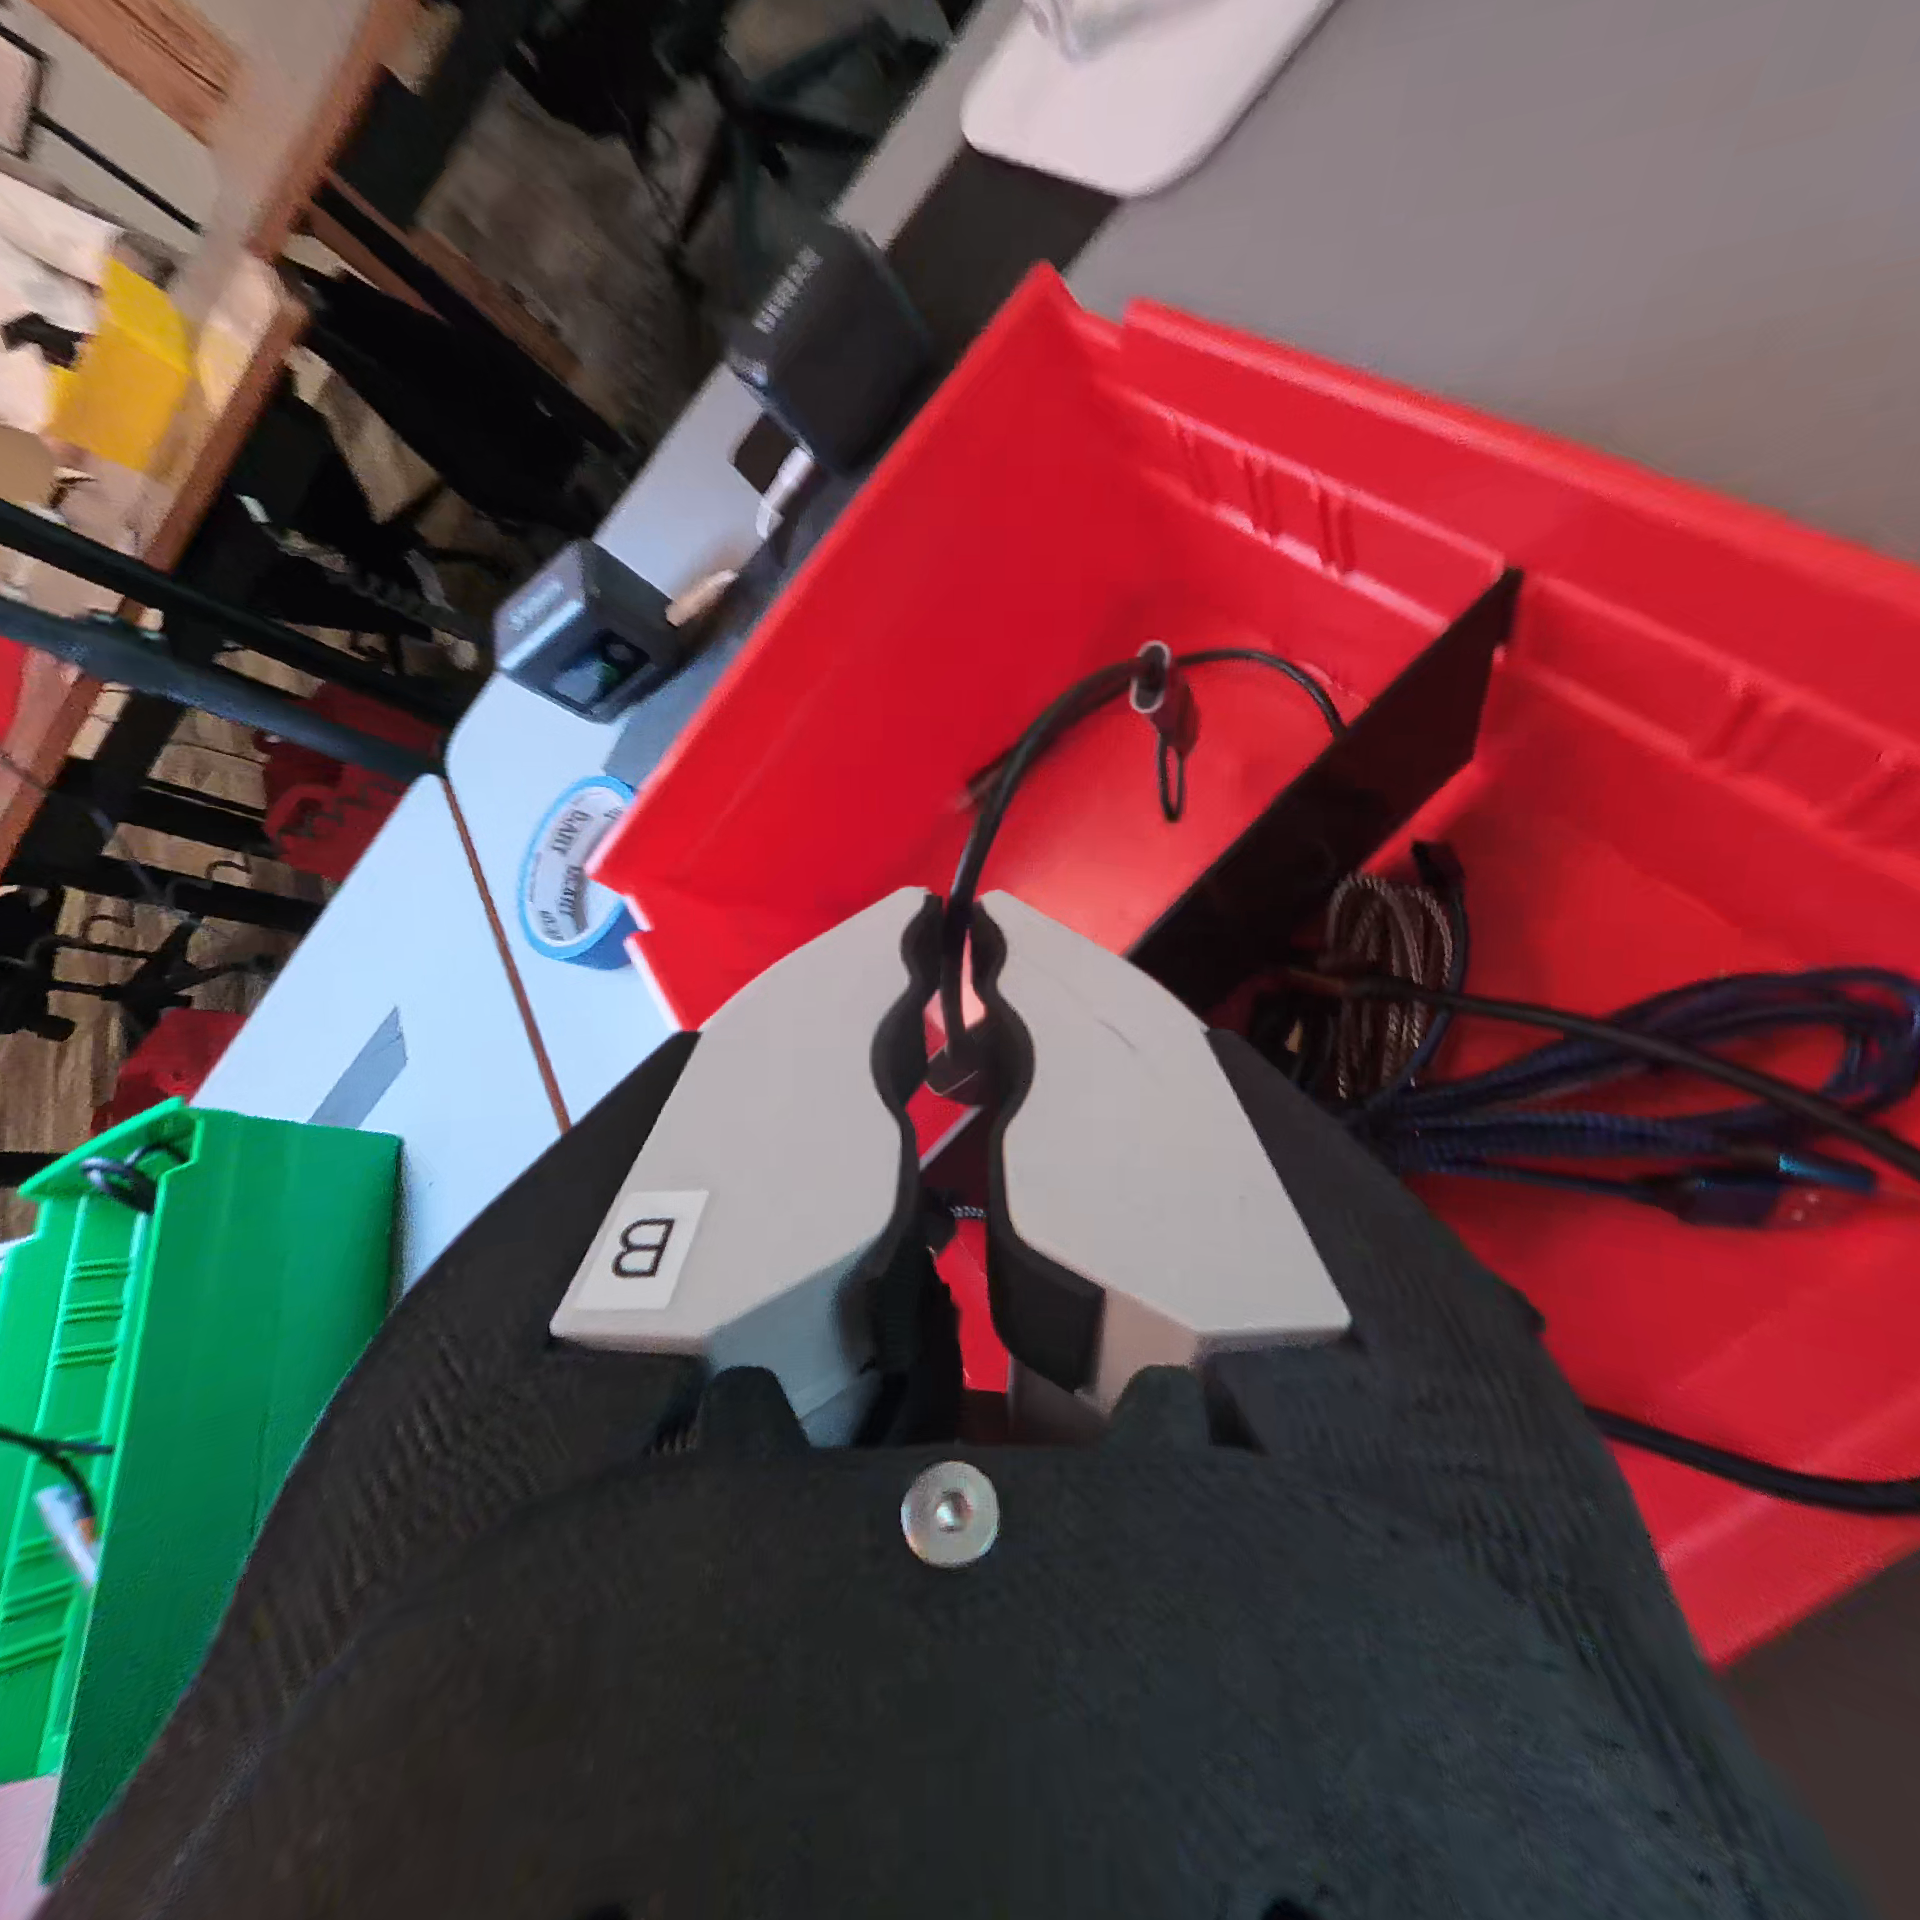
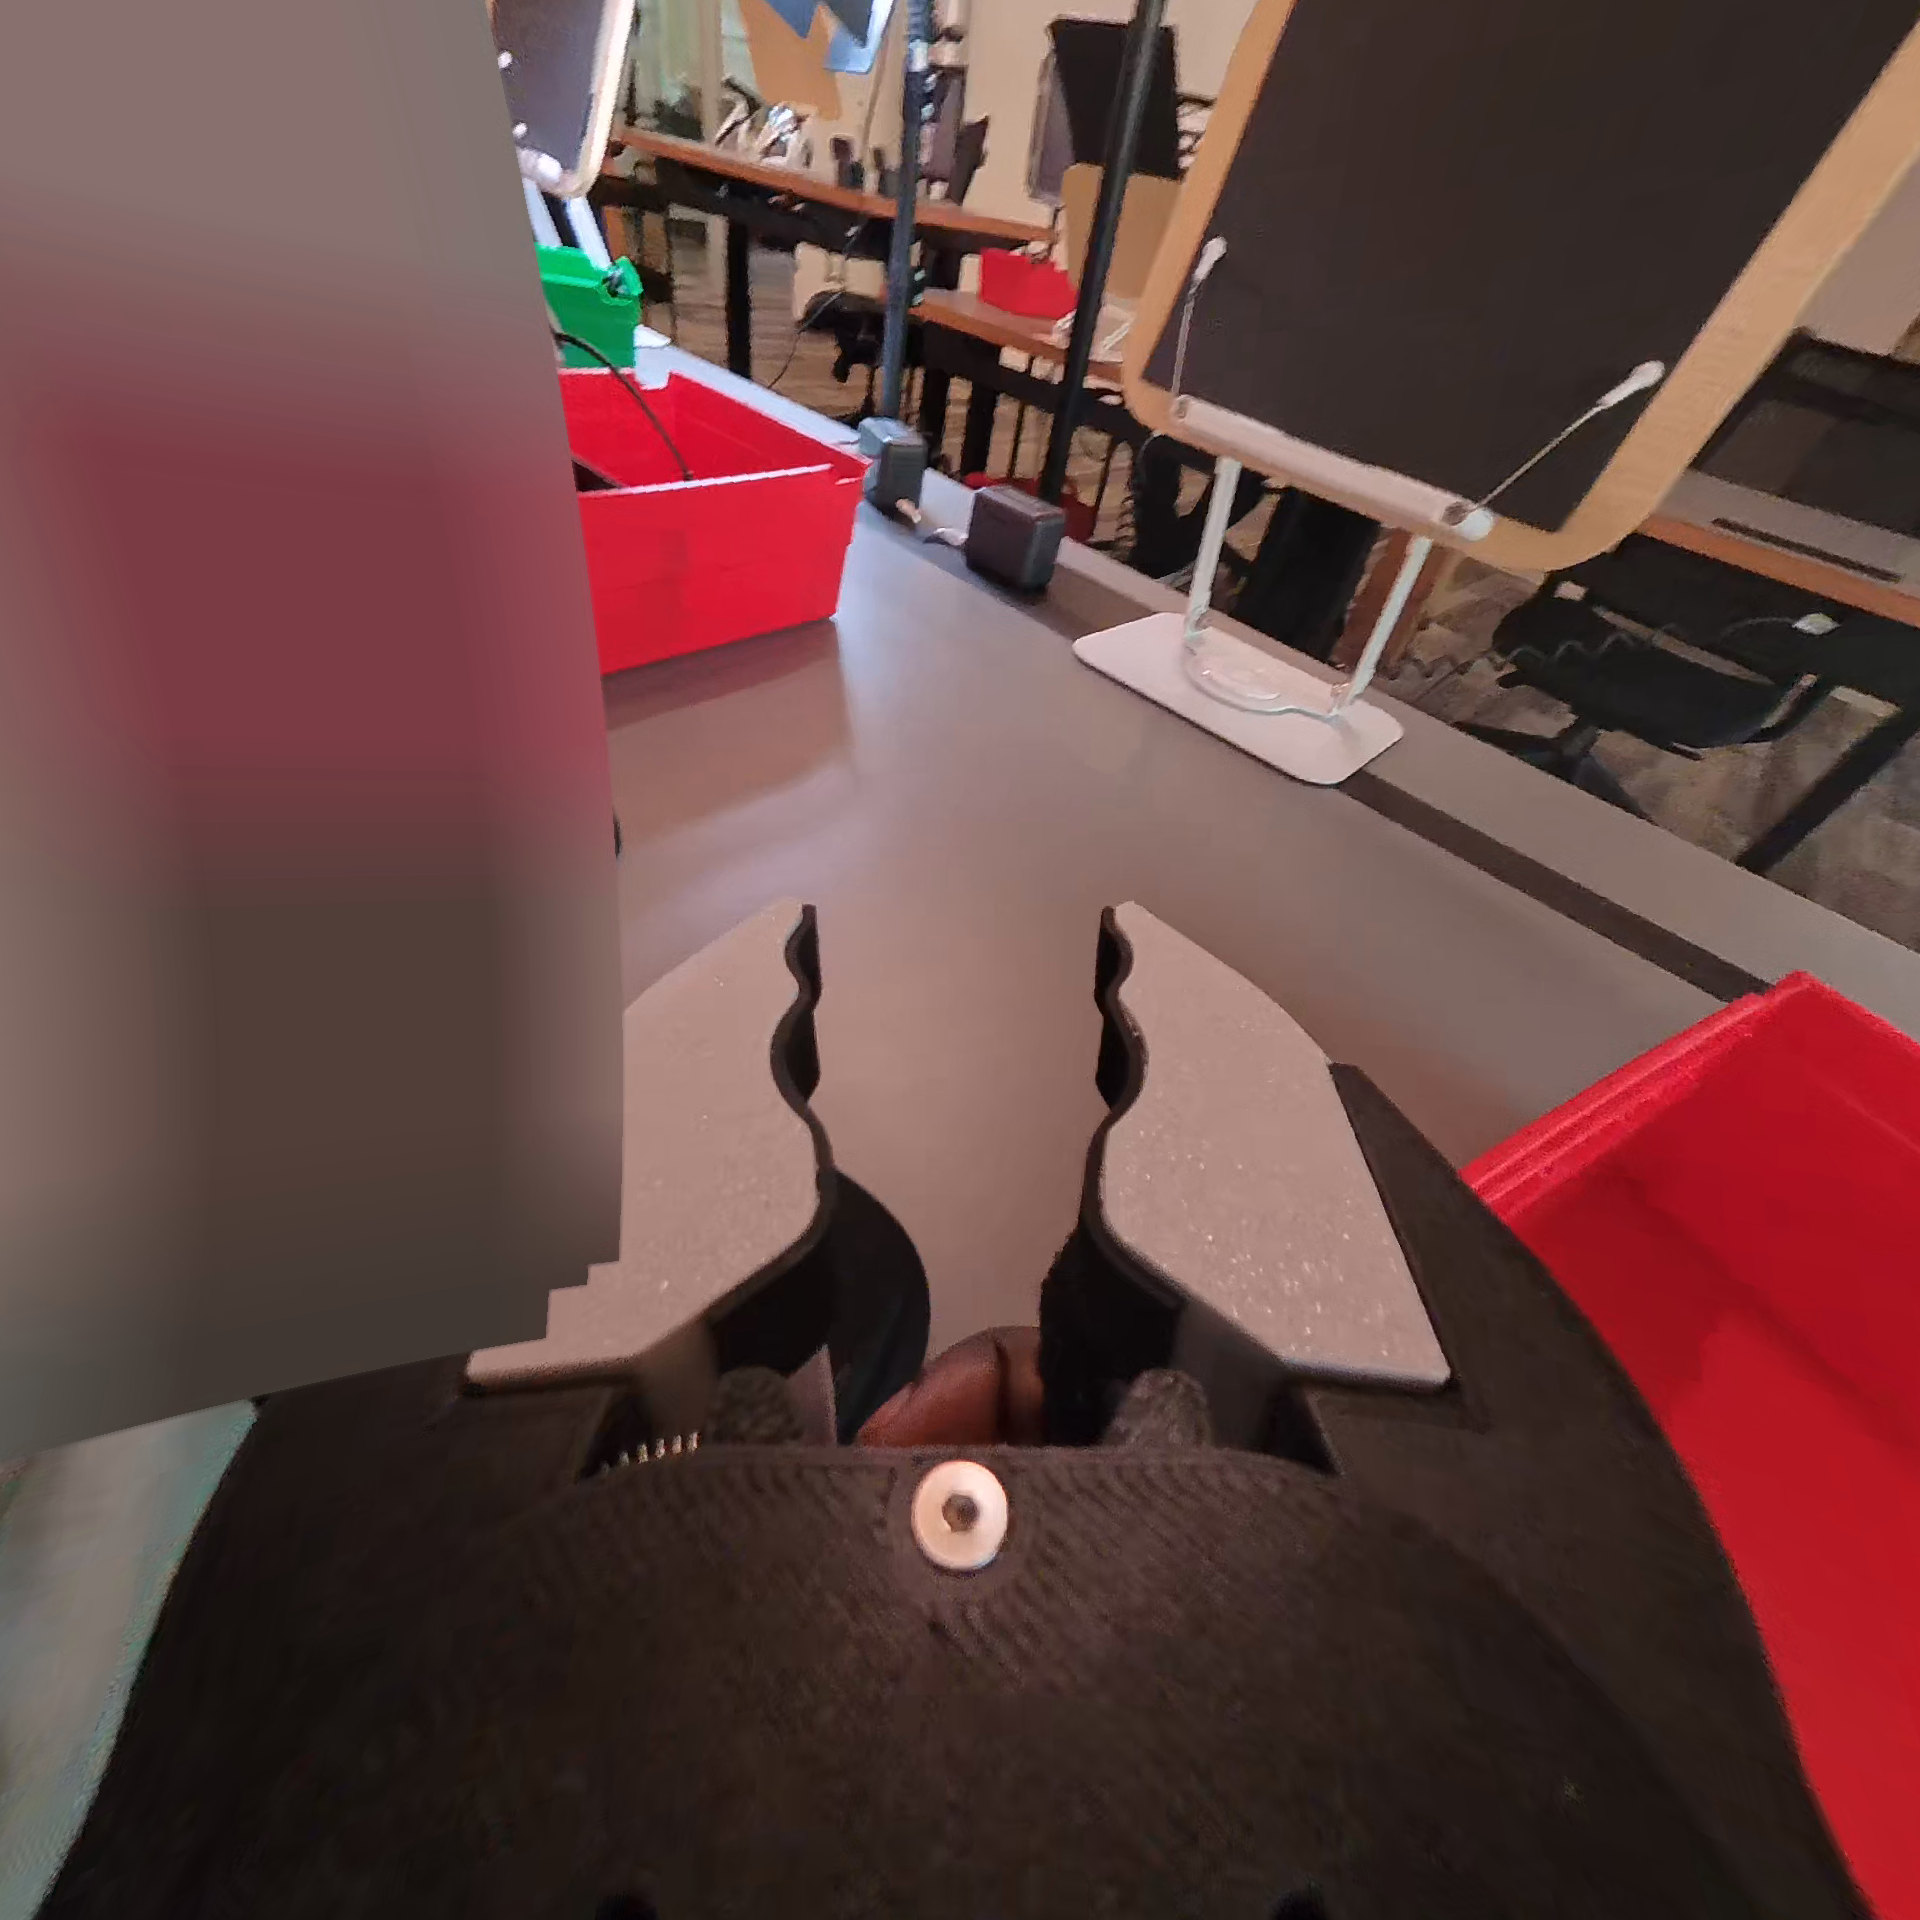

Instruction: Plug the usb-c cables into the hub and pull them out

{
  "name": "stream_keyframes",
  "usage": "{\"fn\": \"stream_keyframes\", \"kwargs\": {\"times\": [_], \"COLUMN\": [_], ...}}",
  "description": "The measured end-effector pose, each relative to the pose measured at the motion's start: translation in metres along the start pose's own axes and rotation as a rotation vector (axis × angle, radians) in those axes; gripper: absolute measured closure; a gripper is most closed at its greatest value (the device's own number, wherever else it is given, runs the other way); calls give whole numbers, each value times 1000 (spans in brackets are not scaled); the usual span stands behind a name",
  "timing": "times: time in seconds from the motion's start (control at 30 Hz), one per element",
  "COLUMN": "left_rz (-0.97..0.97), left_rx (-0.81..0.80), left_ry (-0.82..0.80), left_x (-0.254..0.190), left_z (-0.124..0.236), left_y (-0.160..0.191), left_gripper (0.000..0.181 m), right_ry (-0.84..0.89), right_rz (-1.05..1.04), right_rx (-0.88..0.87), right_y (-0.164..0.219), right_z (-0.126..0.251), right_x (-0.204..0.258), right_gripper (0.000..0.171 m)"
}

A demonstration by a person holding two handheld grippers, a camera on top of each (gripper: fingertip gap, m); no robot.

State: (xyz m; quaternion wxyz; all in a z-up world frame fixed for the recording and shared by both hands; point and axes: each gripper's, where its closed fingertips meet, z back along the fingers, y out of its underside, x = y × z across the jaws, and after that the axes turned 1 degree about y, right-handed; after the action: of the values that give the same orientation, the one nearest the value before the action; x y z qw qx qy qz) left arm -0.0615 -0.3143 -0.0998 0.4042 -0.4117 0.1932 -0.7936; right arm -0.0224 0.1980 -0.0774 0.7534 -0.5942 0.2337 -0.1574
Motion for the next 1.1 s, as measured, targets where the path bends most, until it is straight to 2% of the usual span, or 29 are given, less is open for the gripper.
{"fn": "stream_keyframes", "kwargs": {"times": [0.03,0.23,0.37,0.47,0.6,0.73,0.97,1.1], "left_rz": [20,121,168,233,328,394,514,623], "left_rx": [-25,-246,-436,-615,-816,-927,-1035,-1113], "left_ry": [-22,-107,-146,-128,-25,108,290,419], "left_x": [5,24,31,21,-4,-33,-89,-129], "left_z": [4,39,78,111,143,158,155,150], "left_y": [-5,-51,-91,-122,-152,-173,-203,-216], "left_gripper": [176,177,177,177,177,177,177,177], "right_ry": [8,-64,-41,-85,-152,-201,-345,-304], "right_rz": [-13,-125,-92,-104,-105,-120,-240,-232], "right_rx": [-9,-103,-99,-103,-107,-118,-199,-209], "right_y": [-2,-26,-31,-35,-40,-50,-72,-72], "right_z": [-2,-13,-23,-33,-47,-63,-99,-131], "right_x": [-2,10,14,26,46,65,121,141], "right_gripper": [121,111,111,111,114,117,126,125]}}
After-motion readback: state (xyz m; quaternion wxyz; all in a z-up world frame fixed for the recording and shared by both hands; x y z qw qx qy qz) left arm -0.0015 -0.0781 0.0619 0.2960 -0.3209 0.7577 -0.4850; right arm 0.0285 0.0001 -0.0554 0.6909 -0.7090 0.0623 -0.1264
